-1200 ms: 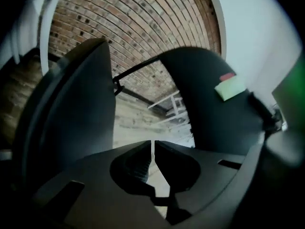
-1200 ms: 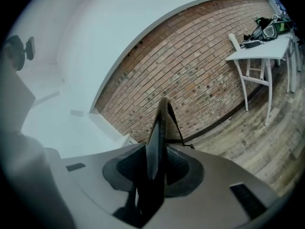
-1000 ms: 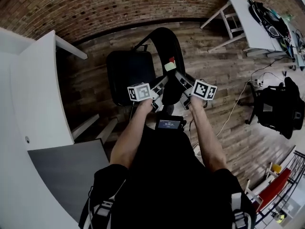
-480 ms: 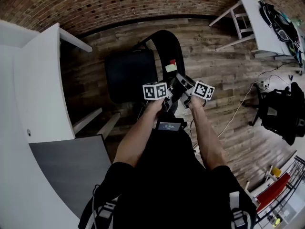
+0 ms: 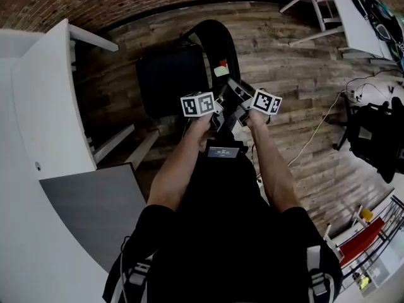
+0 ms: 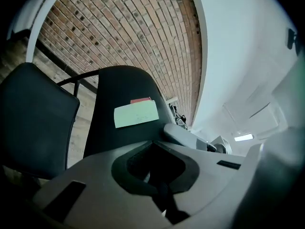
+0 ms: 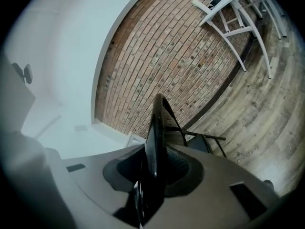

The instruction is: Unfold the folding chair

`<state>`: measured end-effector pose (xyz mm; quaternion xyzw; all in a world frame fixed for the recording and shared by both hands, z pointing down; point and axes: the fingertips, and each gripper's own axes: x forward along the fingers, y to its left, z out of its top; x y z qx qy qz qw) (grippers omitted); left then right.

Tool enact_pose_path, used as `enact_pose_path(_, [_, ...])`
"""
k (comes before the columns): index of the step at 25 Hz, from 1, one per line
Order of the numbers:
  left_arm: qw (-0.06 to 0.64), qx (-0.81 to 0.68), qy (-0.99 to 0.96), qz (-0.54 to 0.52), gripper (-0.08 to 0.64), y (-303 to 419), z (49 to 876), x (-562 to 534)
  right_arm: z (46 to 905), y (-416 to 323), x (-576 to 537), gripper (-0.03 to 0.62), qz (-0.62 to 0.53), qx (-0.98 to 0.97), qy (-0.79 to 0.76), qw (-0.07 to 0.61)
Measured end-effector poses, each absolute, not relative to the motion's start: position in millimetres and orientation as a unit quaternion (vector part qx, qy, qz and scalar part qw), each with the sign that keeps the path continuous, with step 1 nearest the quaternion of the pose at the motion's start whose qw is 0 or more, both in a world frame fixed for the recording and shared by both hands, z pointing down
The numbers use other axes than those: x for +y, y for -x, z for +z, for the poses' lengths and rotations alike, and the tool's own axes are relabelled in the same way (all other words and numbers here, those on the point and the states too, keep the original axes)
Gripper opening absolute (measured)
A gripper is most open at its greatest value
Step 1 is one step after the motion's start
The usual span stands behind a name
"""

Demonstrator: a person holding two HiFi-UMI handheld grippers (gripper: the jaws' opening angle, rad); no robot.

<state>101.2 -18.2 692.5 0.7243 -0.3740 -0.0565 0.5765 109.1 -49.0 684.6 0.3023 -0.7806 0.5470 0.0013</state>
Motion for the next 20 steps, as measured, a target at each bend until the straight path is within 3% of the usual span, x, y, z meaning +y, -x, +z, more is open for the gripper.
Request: enact_pose_path(20, [0.578,-0.390,-0.714,-0.068,0.008,-99.8,697.4,-16.5,689.3,-107.9,-47.6,0.109,0.550,-0.781,-0.297,-0.009])
